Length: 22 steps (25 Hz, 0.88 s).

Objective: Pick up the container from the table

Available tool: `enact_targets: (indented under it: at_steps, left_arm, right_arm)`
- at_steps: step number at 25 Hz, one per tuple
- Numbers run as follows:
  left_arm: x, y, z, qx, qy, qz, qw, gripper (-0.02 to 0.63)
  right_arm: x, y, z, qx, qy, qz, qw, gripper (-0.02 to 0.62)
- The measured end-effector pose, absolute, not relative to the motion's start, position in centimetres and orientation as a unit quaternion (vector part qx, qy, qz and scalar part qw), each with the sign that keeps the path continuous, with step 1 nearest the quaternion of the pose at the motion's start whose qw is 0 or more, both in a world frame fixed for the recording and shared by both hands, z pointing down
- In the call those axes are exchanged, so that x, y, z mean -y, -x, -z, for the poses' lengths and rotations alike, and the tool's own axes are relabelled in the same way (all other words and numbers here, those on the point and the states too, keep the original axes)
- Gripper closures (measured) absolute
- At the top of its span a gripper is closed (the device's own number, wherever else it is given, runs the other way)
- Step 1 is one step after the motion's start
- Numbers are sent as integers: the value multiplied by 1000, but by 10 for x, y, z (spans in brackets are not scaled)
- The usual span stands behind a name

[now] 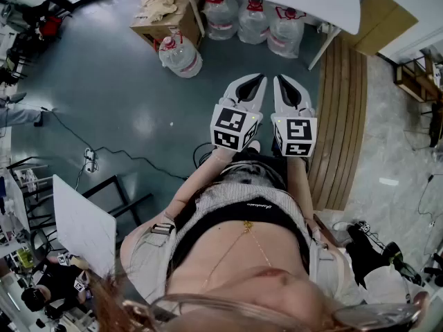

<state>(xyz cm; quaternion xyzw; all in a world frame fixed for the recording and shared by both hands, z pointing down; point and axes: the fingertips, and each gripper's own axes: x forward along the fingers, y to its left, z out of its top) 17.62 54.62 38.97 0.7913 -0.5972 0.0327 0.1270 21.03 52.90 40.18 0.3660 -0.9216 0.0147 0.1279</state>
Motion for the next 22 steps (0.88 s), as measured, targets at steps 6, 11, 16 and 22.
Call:
enact_targets:
  at_steps: [6, 11, 16, 22]
  left_arm:
    - [-545, -187, -395, 592, -794, -43, 129, 606]
    - [-547, -188, -401, 593, -792, -52, 131, 606]
    - [-541, -171, -399, 605, -785, -36, 130, 606]
    - [-515, -150, -399, 599, -791, -29, 123, 606]
  right_arm:
    - [-529, -219, -402, 927, -359, -34, 107, 569]
    - [-530, -221, -409, 927, -356, -46, 108, 569]
    - [-525, -207, -411, 931, -345, -49, 108, 569]
    - [-503, -182, -413, 931, -344, -42, 111, 569]
